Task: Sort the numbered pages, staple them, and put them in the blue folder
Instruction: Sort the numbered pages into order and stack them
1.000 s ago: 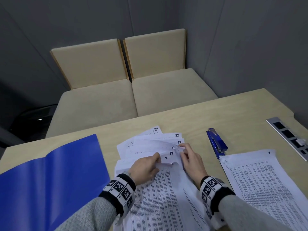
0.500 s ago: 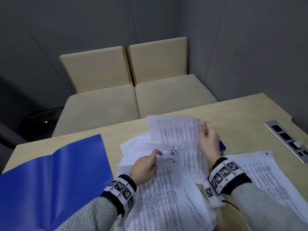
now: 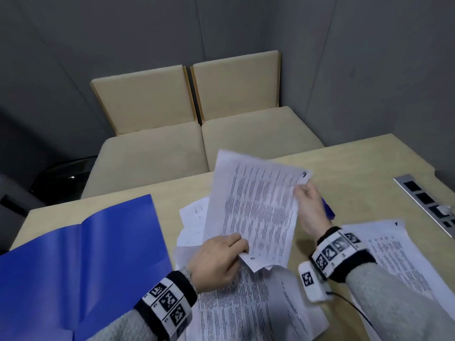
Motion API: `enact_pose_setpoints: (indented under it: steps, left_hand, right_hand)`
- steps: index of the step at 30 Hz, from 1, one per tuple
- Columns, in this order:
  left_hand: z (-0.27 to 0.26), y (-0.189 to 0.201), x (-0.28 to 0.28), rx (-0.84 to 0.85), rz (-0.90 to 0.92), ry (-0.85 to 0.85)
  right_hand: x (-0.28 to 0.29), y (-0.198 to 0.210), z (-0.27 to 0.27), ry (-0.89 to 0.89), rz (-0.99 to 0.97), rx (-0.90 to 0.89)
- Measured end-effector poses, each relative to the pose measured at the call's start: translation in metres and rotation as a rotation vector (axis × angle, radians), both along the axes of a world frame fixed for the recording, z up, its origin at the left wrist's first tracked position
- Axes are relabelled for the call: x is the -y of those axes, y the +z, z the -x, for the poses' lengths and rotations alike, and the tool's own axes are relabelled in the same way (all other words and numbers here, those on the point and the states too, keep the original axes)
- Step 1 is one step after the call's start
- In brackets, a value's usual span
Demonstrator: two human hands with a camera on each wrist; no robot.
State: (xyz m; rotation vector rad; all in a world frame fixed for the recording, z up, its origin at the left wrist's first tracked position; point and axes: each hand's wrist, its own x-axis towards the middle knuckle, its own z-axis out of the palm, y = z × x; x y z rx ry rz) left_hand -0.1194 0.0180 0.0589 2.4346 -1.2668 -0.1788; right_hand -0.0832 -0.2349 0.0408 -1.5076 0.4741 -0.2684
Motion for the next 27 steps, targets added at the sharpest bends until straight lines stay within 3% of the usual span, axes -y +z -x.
enact_pose_setpoints:
  steps: [3,8,12,16,18,20,23,25,27]
  left_hand:
    - [-0.008,-0.006,0.005,-0.018,0.01,0.054]
    - [-0.028,-0.031,0.014,0.07,-0.039,0.212]
    - [-0.037,-0.05,0.016,-0.005,-0.08,0.262]
    - [-0.038,-0.054,0.019,-0.068,-0.055,0.219]
    - [-0.037,-0.058,0.018,-0.054,-0.039,0.22]
    - [-0.036,-0.063,0.02,-0.066,-0.038,0.21]
    - [-0.034,-0.059,0.026,-0.191,0.024,0.258]
    - [-0.04,-0.055,0.028,-0.33,0.149,0.409]
    - [-0.049,-0.055,0.029,-0.369,0.164,0.515]
  right_hand:
    - [-0.013,-0.044,0.016,0.216,0.052,-0.233]
    - [-0.028,-0.12,0.037,0.418,-0.1,-0.426]
    - [-0.043,-0.078,0.045,0.451,-0.321,-0.419]
    - [-0.033,-0.054,0.052,0.612,-0.519,-0.363]
    - [-0.027,-0.053,0.055,0.73,-0.447,-0.39]
    - [-0.029,-0.056,0.055,0.796,-0.188,-0.416]
    - [-0.041,-0.065,0.053,0.61,0.102,-0.307]
    - [-0.047,-0.07,0.053,0.52,0.114,-0.206]
    - [-0.049,-0.072,0.056,0.472,0.173,-0.18]
